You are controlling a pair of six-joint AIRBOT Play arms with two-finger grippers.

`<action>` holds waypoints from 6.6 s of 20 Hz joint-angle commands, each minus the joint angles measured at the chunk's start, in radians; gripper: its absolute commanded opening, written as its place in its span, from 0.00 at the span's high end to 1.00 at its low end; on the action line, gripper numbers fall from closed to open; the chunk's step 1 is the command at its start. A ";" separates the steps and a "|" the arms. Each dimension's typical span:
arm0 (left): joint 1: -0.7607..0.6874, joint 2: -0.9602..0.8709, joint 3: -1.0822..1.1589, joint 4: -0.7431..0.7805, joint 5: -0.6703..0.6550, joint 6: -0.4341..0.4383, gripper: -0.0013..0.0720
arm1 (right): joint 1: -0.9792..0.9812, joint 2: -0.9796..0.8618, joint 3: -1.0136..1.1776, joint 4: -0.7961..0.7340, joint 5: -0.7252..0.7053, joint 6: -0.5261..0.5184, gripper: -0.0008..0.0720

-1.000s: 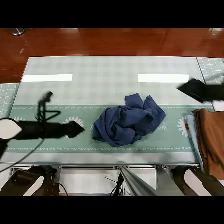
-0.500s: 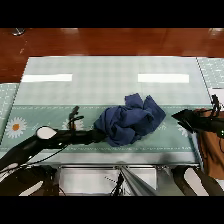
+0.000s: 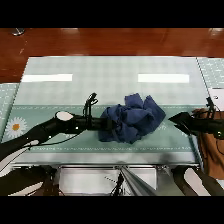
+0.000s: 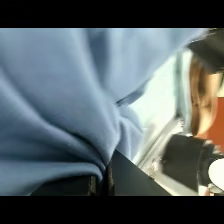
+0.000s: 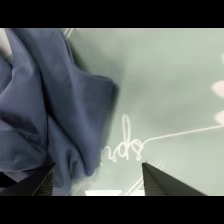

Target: Fold the shirts.

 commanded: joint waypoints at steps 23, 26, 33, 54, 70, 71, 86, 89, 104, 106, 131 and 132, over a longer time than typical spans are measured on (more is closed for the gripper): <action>0.678 0.394 0.962 0.361 -0.310 -0.336 0.95 | 0.415 -0.129 1.683 -0.283 0.068 0.183 0.96; 0.681 0.460 1.089 0.763 -0.489 -0.560 0.95 | 0.415 0.090 1.616 -0.451 0.135 0.187 0.96; 0.680 0.605 1.023 0.889 -0.837 -0.642 0.95 | 0.415 0.409 1.339 -0.587 0.312 0.266 0.96; 0.632 0.143 0.187 0.551 -0.068 -0.407 0.95 | 0.415 -0.333 0.668 -0.340 -0.195 0.265 0.96; 1.027 -0.154 0.434 0.974 -0.608 -0.450 0.02 | 0.111 -0.494 0.945 -0.158 0.236 0.079 0.14; 1.067 -0.151 0.381 0.953 -0.604 -0.448 0.02 | 0.074 -0.441 0.871 -0.137 0.212 0.071 0.14; 0.938 -0.216 0.173 0.577 -0.397 -0.240 0.75 | 0.000 -0.054 0.159 -0.103 -0.014 0.115 0.14; 0.931 -0.215 0.192 0.578 -0.451 -0.231 0.95 | -0.001 -0.077 0.159 -0.300 -0.016 0.257 0.14; 0.924 -0.214 0.216 0.577 -0.500 -0.214 0.95 | 0.010 -0.379 0.159 0.102 0.037 -0.001 0.14; 0.904 -0.214 0.216 0.577 -0.496 -0.214 0.95 | 0.074 -0.406 0.161 0.156 -0.012 -0.018 0.14; 1.101 0.859 1.110 1.096 -0.260 -0.618 0.95 | 0.292 0.252 1.580 -0.417 0.205 0.276 0.96; 1.107 0.909 1.110 1.197 -0.271 -0.632 0.95 | 0.292 0.283 1.580 -0.449 0.232 0.287 0.96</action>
